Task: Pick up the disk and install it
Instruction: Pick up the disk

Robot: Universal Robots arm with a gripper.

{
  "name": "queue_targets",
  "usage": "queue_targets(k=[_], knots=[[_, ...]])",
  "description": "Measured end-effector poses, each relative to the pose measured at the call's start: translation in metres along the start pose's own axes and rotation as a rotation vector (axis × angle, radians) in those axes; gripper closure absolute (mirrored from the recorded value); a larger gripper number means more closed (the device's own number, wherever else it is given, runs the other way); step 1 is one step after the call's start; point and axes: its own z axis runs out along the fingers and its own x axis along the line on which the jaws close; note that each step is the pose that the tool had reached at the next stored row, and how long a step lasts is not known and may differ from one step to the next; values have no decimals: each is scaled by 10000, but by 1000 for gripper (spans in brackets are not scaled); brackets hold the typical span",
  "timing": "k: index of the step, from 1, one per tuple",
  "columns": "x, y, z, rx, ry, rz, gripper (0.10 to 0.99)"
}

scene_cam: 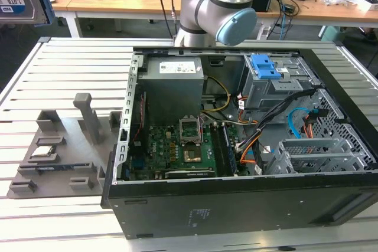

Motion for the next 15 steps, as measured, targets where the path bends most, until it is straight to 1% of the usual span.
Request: queue_targets(k=[2,4,6,7,9,15], knots=[[-1,-3,70,-24,1,0,718],[-2,-5,115,-38,0,-1,718],[-4,-8,192,-67,2,-1,718],[-4,-9,213,-70,1,-1,718],[-5,-9,230,-70,0,-1,718],[-5,-10,230,-72,1,-1,718]])
